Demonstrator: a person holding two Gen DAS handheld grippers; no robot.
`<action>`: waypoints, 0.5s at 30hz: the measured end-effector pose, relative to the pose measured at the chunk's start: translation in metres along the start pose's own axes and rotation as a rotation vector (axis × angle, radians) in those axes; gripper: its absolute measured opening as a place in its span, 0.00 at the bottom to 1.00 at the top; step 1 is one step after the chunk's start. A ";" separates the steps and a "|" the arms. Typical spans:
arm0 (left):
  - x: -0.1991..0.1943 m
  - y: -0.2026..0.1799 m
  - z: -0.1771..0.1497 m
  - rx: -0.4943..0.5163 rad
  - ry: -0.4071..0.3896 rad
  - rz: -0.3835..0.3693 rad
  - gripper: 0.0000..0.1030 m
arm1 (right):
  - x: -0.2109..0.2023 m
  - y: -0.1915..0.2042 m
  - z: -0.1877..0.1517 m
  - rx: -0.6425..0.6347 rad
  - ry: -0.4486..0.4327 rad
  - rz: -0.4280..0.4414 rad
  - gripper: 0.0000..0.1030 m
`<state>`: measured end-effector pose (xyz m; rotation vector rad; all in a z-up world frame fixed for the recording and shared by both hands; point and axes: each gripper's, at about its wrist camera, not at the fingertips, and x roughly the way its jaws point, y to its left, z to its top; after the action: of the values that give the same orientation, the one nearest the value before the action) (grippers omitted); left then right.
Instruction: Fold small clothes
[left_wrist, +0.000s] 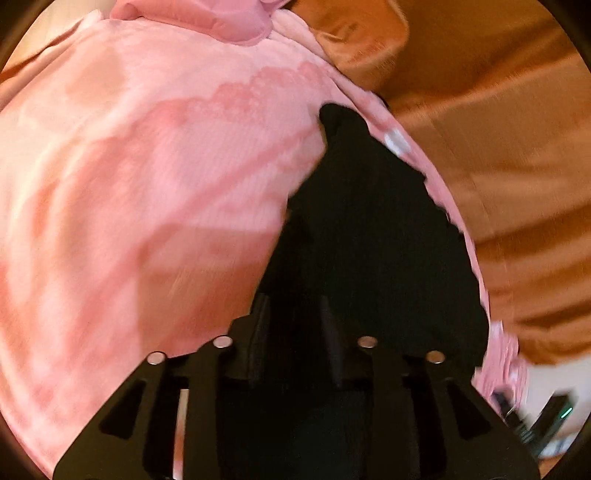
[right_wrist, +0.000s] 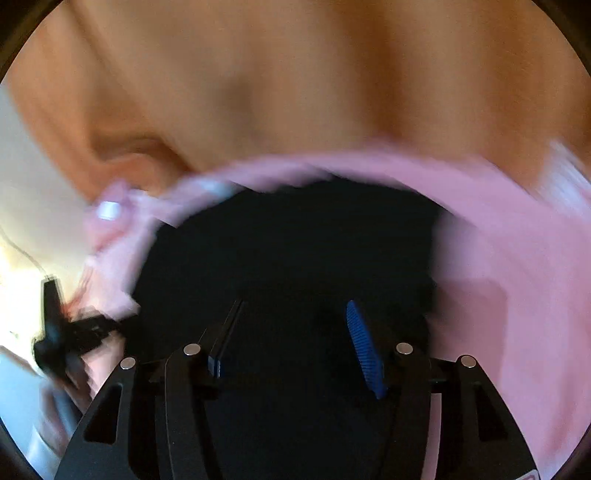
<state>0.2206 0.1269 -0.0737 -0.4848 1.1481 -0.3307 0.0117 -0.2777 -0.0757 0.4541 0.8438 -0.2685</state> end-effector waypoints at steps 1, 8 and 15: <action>-0.011 0.002 -0.009 0.017 0.012 0.013 0.43 | -0.006 -0.010 -0.020 0.033 0.017 -0.022 0.54; -0.059 0.041 -0.098 0.067 0.014 0.097 0.63 | -0.056 -0.044 -0.149 0.222 0.145 0.059 0.54; -0.088 0.063 -0.166 0.083 -0.042 0.076 0.72 | -0.039 -0.014 -0.187 0.137 0.123 0.056 0.55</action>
<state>0.0334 0.1906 -0.0914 -0.3722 1.1048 -0.2997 -0.1416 -0.1967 -0.1575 0.6266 0.9344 -0.2499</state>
